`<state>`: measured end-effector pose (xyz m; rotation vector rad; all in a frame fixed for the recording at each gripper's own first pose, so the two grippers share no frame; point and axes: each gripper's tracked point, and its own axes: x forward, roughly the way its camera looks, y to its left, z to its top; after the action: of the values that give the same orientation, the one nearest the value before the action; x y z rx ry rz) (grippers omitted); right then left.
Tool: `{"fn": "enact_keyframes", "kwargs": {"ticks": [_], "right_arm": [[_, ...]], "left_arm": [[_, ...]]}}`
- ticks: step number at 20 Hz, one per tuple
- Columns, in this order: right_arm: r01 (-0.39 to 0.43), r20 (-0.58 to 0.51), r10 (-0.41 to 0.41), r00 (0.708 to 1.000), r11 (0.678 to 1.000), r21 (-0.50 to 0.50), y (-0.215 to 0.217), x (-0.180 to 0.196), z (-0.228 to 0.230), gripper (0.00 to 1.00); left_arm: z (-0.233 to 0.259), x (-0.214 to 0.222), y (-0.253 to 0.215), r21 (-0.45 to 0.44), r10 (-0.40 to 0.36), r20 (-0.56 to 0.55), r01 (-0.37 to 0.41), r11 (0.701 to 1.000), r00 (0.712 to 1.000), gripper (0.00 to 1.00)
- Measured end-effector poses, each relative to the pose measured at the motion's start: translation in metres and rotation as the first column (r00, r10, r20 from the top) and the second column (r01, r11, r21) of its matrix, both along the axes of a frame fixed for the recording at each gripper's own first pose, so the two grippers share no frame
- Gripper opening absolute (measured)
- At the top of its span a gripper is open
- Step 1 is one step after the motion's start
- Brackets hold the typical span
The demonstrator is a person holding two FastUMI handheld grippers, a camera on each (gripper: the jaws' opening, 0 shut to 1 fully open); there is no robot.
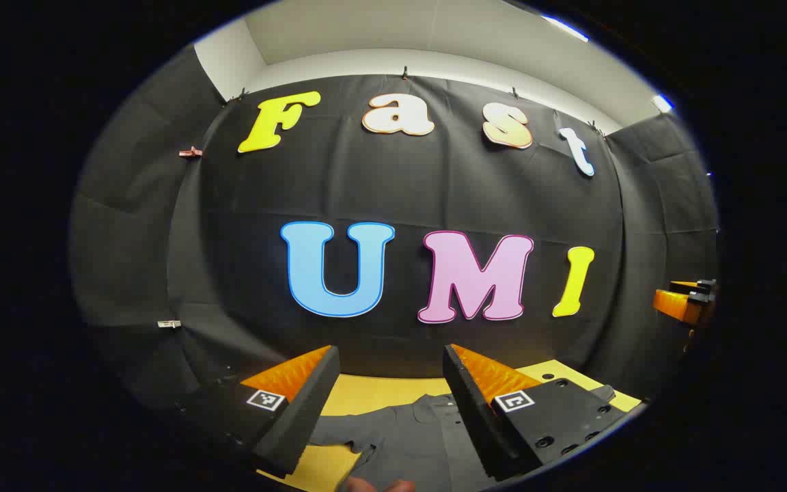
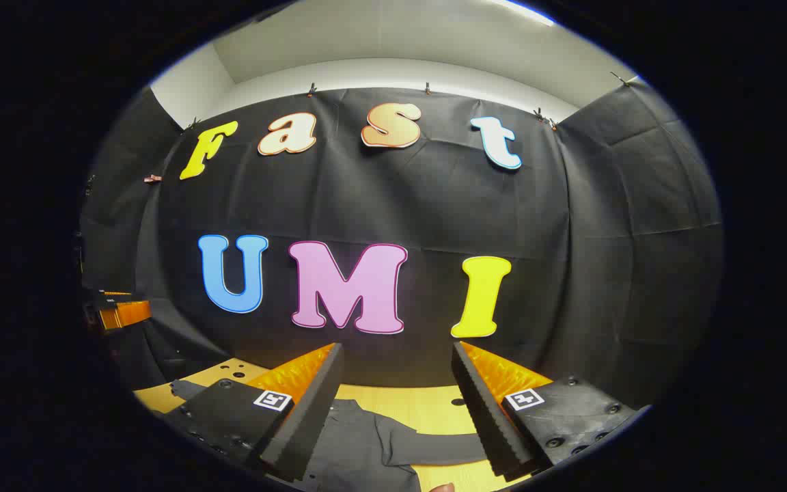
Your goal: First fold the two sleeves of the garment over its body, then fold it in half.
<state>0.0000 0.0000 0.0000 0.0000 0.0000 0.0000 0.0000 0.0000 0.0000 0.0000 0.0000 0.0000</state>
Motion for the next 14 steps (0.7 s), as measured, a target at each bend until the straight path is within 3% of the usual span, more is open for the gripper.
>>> {"fn": "enact_keyframes", "kwargs": {"ticks": [3, 4, 10, 11, 13, 14], "right_arm": [[-0.008, -0.011, 0.008, 1.0, 1.0, -0.001, -0.002, 0.004, -0.005, 1.0], [-0.009, -0.013, 0.009, 1.0, 1.0, -0.003, -0.003, 0.004, -0.007, 0.92], [-0.003, -0.023, 0.003, 1.0, 1.0, -0.001, -0.013, 0.012, -0.013, 0.92], [0.001, -0.021, -0.001, 1.0, 1.0, 0.0, -0.015, 0.015, -0.012, 0.97], [0.006, -0.019, -0.006, 1.0, 1.0, 0.002, -0.022, 0.017, -0.014, 0.92], [0.013, -0.021, -0.013, 1.0, 1.0, -0.002, -0.027, 0.019, -0.015, 0.95]], "left_arm": [[-0.004, 0.005, -0.004, 0.006, 0.001, -0.007, -0.001, 1.0, 1.0, 0.96], [-0.004, 0.007, -0.006, 0.007, 0.0, -0.012, 0.0, 1.0, 1.0, 0.96], [-0.012, 0.014, -0.019, -0.007, -0.018, -0.03, 0.018, 1.0, 0.999, 0.95], [-0.012, 0.014, -0.022, -0.007, -0.022, -0.028, 0.021, 1.0, 0.999, 0.96], [-0.012, 0.017, -0.027, 0.002, -0.026, -0.027, 0.026, 1.0, 0.999, 0.96], [-0.011, 0.018, -0.029, 0.006, -0.028, -0.026, 0.028, 1.0, 0.999, 0.96]]}}
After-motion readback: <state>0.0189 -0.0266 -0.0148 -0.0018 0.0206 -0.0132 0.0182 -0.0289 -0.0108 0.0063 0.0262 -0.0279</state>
